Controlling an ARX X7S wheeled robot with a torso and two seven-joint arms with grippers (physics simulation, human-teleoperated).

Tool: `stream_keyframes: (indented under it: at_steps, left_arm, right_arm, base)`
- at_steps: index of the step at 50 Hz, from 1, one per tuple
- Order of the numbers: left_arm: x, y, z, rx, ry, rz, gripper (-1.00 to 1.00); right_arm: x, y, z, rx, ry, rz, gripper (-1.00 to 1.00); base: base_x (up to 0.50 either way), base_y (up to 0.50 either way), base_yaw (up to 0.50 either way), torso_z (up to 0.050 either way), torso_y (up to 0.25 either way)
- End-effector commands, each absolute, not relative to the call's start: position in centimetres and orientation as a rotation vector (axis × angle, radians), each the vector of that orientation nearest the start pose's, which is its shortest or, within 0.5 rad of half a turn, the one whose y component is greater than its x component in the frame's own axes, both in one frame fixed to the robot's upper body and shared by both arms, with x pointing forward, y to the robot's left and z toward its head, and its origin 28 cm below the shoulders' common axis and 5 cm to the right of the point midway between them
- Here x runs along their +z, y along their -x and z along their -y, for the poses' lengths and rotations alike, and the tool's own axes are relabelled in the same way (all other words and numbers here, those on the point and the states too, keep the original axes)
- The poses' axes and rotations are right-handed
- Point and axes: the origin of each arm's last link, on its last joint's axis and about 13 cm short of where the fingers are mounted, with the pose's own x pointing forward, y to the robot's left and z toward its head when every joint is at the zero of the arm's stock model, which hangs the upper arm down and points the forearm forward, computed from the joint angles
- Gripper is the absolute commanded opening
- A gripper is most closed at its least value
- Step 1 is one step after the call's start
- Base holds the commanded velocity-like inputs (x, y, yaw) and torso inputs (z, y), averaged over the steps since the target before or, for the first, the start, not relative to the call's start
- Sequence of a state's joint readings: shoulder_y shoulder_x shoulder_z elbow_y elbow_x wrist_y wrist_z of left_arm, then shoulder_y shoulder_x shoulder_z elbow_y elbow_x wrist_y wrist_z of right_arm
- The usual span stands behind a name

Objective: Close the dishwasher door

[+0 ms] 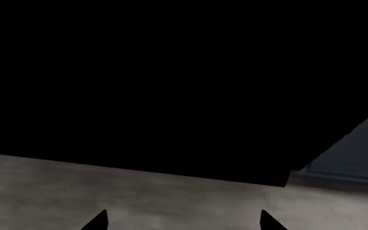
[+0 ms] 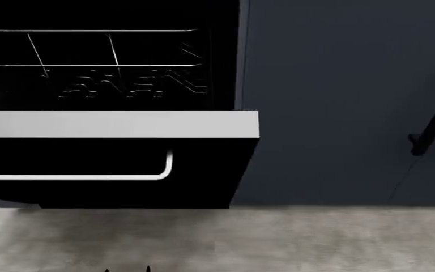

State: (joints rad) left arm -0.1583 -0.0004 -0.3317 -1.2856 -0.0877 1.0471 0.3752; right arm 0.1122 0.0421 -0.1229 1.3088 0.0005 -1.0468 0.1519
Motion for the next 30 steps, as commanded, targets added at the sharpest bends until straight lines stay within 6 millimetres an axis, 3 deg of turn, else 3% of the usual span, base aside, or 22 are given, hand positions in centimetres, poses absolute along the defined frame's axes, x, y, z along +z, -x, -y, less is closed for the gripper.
stream_keyframes:
  at_steps: [1, 30]
  left_arm:
    - [-11.22, -14.27, -23.72, 0.029, 0.118, -0.052, 1.00]
    - [-11.22, -14.28, -23.72, 0.030, 0.118, -0.052, 1.00]
  right_arm:
    - [-12.03, -12.59, 10.35, -0.039, 0.075, -0.146, 1.00]
    - [-12.03, -12.60, 10.39, -0.040, 0.077, -0.146, 1.00]
  base:
    - [0.00, 0.50, 0.00, 0.000, 0.000]
    - [0.00, 0.50, 0.00, 0.000, 0.000]
